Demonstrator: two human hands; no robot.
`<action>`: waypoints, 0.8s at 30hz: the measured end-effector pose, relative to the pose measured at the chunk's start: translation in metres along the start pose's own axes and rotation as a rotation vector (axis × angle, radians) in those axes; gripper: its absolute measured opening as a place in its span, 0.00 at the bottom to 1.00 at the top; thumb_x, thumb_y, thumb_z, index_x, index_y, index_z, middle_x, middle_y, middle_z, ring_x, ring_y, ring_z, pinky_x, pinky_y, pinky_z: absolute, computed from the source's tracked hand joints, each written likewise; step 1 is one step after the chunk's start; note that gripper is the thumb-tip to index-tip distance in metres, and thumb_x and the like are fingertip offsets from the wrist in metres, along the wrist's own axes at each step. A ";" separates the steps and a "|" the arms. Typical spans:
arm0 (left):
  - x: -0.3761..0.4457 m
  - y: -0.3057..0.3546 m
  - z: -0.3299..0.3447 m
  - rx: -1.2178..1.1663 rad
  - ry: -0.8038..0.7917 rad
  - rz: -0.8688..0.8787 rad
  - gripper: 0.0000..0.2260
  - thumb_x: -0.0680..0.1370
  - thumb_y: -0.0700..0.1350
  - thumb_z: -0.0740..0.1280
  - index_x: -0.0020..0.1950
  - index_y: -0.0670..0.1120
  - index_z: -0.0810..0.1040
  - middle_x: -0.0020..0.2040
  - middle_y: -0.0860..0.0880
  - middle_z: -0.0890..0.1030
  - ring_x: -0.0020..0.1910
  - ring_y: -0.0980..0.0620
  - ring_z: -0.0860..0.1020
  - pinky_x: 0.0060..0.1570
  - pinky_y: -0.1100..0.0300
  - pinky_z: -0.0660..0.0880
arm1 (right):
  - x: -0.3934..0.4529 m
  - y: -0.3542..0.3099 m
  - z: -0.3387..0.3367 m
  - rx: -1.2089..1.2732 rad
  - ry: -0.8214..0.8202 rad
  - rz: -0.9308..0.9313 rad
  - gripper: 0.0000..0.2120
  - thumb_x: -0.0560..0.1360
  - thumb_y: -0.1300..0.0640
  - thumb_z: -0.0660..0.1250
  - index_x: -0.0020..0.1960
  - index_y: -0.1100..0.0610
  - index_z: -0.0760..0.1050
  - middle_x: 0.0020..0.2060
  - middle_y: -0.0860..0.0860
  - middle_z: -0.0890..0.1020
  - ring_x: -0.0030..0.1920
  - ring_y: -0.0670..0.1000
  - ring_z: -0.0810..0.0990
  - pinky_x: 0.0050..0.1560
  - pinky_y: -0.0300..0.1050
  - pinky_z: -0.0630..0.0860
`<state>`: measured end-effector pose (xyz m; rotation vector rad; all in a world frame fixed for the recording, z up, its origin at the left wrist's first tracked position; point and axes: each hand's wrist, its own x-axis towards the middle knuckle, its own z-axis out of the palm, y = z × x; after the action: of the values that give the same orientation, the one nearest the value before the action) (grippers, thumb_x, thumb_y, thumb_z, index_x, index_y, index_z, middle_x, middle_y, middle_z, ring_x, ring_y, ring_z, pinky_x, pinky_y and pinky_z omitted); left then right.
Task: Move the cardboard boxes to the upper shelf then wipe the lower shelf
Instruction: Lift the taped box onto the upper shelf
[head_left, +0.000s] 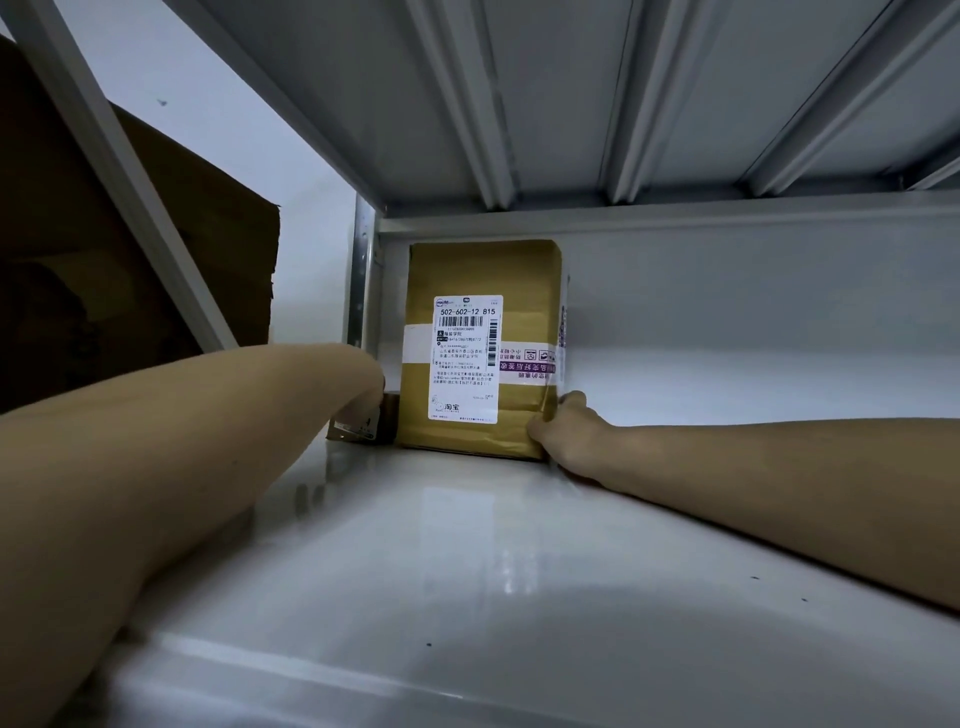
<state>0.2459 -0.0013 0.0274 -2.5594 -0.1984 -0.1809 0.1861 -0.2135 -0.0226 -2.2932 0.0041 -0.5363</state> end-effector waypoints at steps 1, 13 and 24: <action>0.000 0.000 0.000 -0.019 -0.007 0.013 0.29 0.78 0.39 0.62 0.77 0.43 0.55 0.66 0.42 0.70 0.56 0.48 0.74 0.58 0.59 0.73 | -0.001 0.001 0.000 0.001 -0.001 -0.006 0.23 0.81 0.56 0.56 0.71 0.64 0.54 0.63 0.60 0.71 0.63 0.59 0.72 0.62 0.48 0.68; -0.018 -0.002 -0.010 -0.078 -0.058 0.062 0.20 0.81 0.40 0.58 0.73 0.40 0.63 0.64 0.42 0.70 0.50 0.50 0.70 0.31 0.69 0.67 | 0.003 0.000 0.005 -0.072 -0.165 -0.002 0.18 0.84 0.59 0.46 0.71 0.65 0.58 0.46 0.52 0.68 0.54 0.50 0.64 0.32 0.32 0.60; -0.020 -0.004 -0.010 -0.166 -0.060 0.019 0.19 0.82 0.40 0.57 0.73 0.39 0.62 0.55 0.44 0.67 0.51 0.51 0.68 0.25 0.71 0.69 | -0.012 0.003 -0.005 -0.155 -0.112 -0.289 0.08 0.74 0.53 0.64 0.50 0.47 0.66 0.52 0.53 0.68 0.33 0.52 0.73 0.39 0.42 0.72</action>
<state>0.2243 -0.0055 0.0341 -2.7329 -0.1894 -0.1173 0.1739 -0.2168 -0.0260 -2.4894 -0.3566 -0.5699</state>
